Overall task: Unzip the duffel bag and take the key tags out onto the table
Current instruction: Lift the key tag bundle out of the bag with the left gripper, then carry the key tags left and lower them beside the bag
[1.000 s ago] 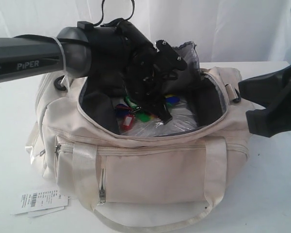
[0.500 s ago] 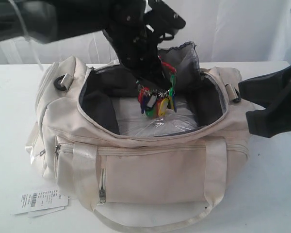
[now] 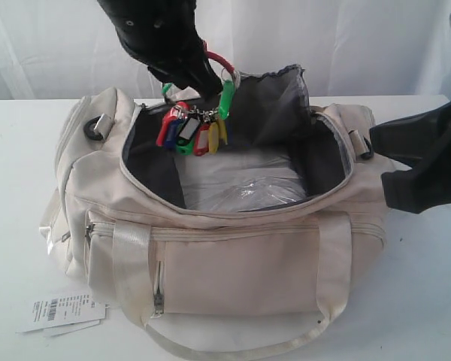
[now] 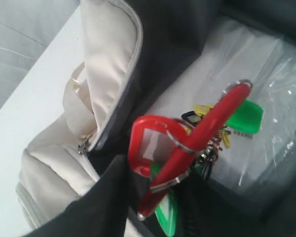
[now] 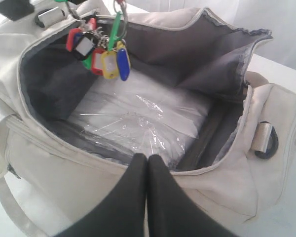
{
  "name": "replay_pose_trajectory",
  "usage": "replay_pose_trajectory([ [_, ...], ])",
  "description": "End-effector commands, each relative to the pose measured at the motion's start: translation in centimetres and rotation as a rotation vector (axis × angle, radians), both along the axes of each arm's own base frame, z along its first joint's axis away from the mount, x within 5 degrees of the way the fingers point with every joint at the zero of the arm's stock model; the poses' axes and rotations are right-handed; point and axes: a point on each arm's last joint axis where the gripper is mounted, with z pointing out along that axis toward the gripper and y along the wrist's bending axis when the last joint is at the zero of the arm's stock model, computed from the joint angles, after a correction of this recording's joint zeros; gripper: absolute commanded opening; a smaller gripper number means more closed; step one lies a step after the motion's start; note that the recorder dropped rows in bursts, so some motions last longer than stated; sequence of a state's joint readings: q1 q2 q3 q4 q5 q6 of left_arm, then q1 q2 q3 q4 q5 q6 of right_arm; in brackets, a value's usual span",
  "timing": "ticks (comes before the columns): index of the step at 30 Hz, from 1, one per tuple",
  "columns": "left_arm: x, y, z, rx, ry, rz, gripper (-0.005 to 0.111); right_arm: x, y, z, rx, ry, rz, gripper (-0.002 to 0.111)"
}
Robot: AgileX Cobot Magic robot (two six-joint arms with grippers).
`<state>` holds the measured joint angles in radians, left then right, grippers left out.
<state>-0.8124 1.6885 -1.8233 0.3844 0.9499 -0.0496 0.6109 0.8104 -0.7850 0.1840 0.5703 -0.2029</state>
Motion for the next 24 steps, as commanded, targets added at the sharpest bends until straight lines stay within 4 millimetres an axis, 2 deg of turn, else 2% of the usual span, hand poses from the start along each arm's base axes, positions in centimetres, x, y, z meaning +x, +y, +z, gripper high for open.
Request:
replay_pose_trajectory([
  [1, -2.1, 1.5, 1.7, -0.009, 0.068, -0.029, 0.000, -0.1, -0.1, 0.0, 0.000, -0.009, -0.002, 0.000],
  [9, -5.8, 4.1, 3.7, -0.008, 0.189, -0.076, 0.000, 0.1, -0.1, 0.0, -0.011, -0.019, -0.003, 0.000],
  [13, -7.9, 6.1, 2.7, 0.012, 0.227, -0.085, 0.000, 0.1, -0.1, 0.0, -0.011, -0.019, -0.003, 0.000],
  [17, -9.6, 7.9, 0.3, 0.057, 0.292, -0.052, 0.000, 0.1, -0.1, -0.1, -0.012, -0.017, -0.003, 0.000],
  [24, -11.4, 10.7, -5.7, 0.211, 0.404, 0.057, 0.000, 0.0, -0.1, -0.1, -0.012, -0.015, -0.003, 0.000],
])
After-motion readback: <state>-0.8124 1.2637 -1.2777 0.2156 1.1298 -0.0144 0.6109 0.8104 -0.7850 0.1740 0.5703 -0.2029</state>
